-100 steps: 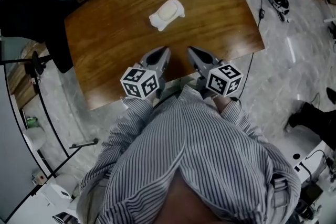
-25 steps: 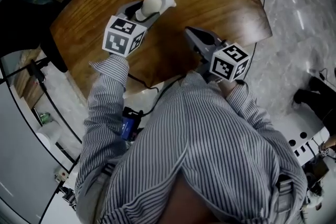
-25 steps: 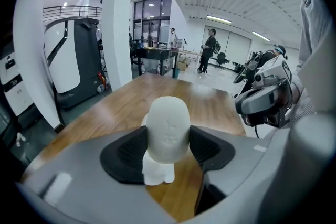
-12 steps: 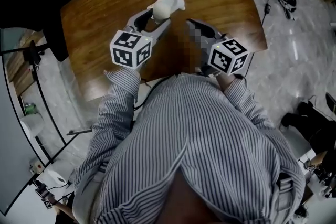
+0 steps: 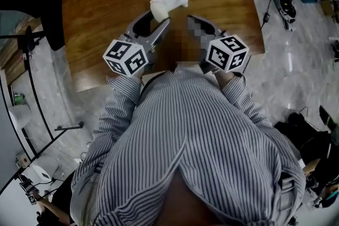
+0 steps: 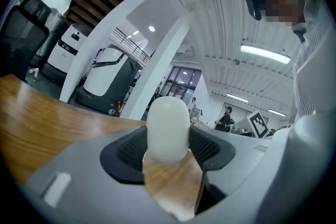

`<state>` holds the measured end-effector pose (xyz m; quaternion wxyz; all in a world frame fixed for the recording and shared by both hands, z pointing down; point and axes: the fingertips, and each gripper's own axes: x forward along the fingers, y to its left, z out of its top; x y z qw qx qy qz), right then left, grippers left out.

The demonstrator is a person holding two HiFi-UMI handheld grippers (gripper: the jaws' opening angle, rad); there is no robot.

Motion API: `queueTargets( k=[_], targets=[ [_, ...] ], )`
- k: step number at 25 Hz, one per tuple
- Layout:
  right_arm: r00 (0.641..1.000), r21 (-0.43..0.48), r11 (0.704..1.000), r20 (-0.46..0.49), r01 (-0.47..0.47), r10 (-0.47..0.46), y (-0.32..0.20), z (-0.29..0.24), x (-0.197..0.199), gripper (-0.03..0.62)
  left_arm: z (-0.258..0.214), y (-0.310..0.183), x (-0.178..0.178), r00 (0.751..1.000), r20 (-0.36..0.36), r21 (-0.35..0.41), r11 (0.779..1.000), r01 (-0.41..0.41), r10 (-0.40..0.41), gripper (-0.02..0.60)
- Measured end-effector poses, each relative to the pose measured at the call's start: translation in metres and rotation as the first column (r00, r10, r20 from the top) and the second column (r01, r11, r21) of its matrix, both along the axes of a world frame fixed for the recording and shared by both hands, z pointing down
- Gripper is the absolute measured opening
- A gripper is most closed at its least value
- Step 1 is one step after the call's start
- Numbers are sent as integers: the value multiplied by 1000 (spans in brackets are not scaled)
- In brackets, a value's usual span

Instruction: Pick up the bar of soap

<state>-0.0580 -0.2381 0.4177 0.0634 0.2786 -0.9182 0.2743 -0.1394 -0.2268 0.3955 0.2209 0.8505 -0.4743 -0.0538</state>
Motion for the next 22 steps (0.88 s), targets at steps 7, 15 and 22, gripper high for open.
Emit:
queueTargets(
  k=[7,15,22],
  targets=[
    [998,10,1000,-55,22,-21,5,2,-20,3,-1,9,-14,999,-40,5,1000,-3,3,261],
    [997,23,999,-70,25,-23,3,1,-16,2,6,8,-17,999,-40,-23,1000,10,-11,261],
    [997,25,999,-73,37,-35,4,1,-18,2,11,8,-13,1000,-28,-46,999,-5,4,261]
  ],
)
